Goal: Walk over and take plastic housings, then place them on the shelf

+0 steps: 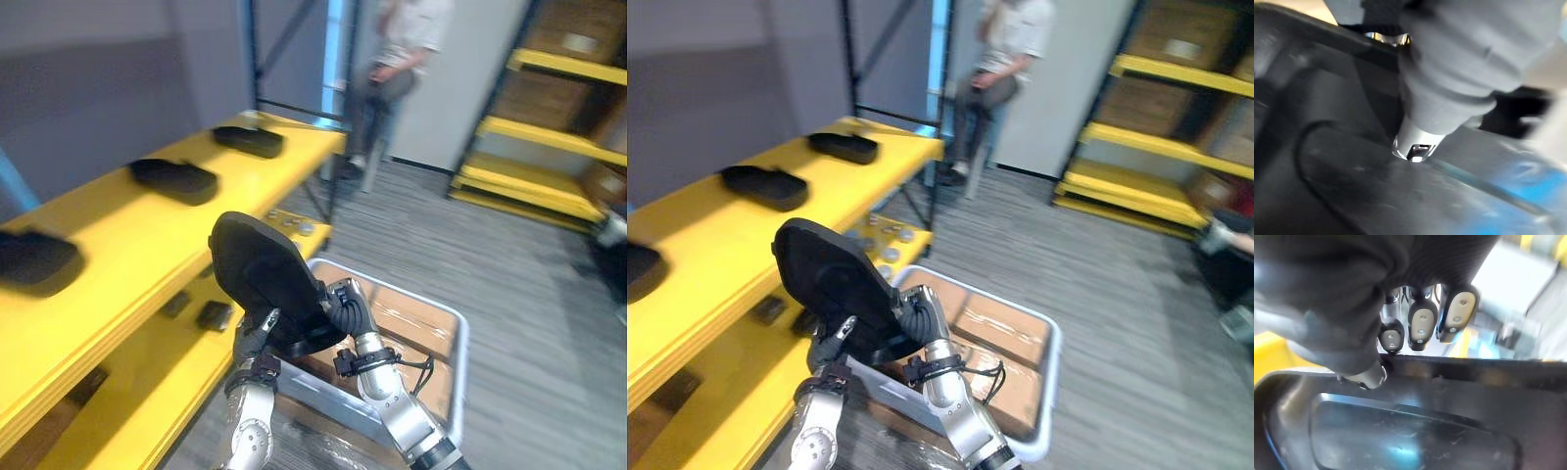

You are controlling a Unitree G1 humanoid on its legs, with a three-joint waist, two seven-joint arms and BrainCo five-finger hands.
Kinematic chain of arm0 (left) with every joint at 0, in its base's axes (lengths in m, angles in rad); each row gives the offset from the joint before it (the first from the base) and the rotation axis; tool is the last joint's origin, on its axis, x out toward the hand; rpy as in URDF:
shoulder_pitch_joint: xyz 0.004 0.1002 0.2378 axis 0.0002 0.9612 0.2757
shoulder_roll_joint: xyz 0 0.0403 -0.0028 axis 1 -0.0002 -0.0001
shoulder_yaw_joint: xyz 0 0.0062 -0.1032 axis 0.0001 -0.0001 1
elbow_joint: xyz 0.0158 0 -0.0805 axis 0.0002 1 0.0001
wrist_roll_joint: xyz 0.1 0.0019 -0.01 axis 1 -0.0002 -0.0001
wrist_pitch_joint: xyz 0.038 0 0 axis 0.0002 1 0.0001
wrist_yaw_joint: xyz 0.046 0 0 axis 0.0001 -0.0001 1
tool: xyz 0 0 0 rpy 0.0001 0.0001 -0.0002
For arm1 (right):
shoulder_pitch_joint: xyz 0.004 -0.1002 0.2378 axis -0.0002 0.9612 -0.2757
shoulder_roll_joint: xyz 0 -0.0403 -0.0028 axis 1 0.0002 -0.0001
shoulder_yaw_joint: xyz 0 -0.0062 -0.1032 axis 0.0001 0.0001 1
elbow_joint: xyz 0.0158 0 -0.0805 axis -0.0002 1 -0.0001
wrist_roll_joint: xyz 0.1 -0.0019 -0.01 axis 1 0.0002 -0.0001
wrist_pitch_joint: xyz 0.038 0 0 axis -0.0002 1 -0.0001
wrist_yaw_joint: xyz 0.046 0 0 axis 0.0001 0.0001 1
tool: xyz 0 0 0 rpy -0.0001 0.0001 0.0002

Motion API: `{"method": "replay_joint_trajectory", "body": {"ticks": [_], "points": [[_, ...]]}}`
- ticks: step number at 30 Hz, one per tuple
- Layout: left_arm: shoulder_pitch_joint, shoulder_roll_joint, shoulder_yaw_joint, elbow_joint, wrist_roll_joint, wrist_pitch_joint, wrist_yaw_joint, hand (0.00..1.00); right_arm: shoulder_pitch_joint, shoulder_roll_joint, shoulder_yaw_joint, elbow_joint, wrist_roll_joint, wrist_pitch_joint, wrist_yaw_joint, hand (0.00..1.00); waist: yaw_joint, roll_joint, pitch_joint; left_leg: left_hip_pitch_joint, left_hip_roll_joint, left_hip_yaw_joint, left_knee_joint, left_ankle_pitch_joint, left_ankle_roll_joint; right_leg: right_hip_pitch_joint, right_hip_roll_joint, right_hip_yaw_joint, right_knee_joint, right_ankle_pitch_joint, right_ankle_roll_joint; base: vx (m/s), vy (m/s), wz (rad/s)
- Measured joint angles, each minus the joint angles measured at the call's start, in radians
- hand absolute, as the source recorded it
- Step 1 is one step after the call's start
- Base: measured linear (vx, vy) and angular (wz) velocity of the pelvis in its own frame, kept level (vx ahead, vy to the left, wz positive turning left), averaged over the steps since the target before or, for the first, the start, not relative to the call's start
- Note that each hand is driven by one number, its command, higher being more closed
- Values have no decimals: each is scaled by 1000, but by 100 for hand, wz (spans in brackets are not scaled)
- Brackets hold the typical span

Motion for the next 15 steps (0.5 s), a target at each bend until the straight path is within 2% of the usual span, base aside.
{"method": "replay_joint_trajectory", "body": {"ticks": [1,3,5,6,7,8,9,10,11,12,13,15], "points": [[19,1,17,-46,58,1,0,100,-7,1,4,4,10,-7,10,100,24,13,3,-17,56,208,64,-24,28,10,-18,-53,14,-23,16,170,110,144],[98,14,57,-186,153,3,0,100,-42,9,32,4,30,-13,36,100,50,32,-4,-11,117,448,140,-40,48,34,-58,-142,46,-55,59,280,200,135],[144,26,81,-273,196,5,0,100,-60,35,39,-2,36,-15,56,100,85,26,-7,-14,78,433,161,-84,53,47,-109,-173,95,-77,90,275,216,79],[164,29,91,-315,233,5,-1,100,-62,54,40,-8,51,-19,67,100,83,30,-9,-13,41,388,174,-122,62,50,-179,-215,220,-108,115,265,204,95],[167,26,93,-323,253,5,-2,100,-62,54,37,-8,56,-21,72,100,77,39,-11,-8,19,358,177,-132,74,42,-226,-230,324,-125,109,310,289,151],[170,29,86,-334,282,9,-5,100,-63,48,28,-8,68,-22,85,100,68,54,-17,9,-15,299,174,-141,84,6,-326,-230,567,-116,90,278,326,164],[168,53,83,-351,309,12,-8,100,-67,51,13,-8,69,-24,93,100,63,52,-15,29,-50,236,174,-156,100,-46,-398,-149,774,-55,1,303,358,179],[165,75,85,-360,324,12,-8,100,-70,56,8,-7,70,-24,102,100,56,52,-14,40,-67,190,169,-162,106,-98,-396,-48,893,-55,-14,235,231,161],[167,93,86,-374,330,12,-8,100,-70,56,7,-8,70,-25,106,100,49,52,-14,53,-80,137,154,-168,118,-155,-354,56,984,-94,9,283,86,172],[167,110,81,-384,348,11,-10,100,-68,54,3,-9,70,-25,112,100,38,54,-11,77,-101,68,121,-158,126,-205,-285,146,1022,-154,16,244,-4,159],[168,120,77,-385,352,11,-10,100,-67,50,0,-11,70,-25,116,100,33,53,-11,91,-112,38,104,-150,122,-221,-257,172,1010,-179,23,295,-37,175],[169,125,62,-395,365,10,-15,100,-36,42,-11,-57,72,-25,128,100,23,52,-8,132,-152,-66,62,-138,108,-266,-168,250,807,-237,33,242,-75,152]]}}
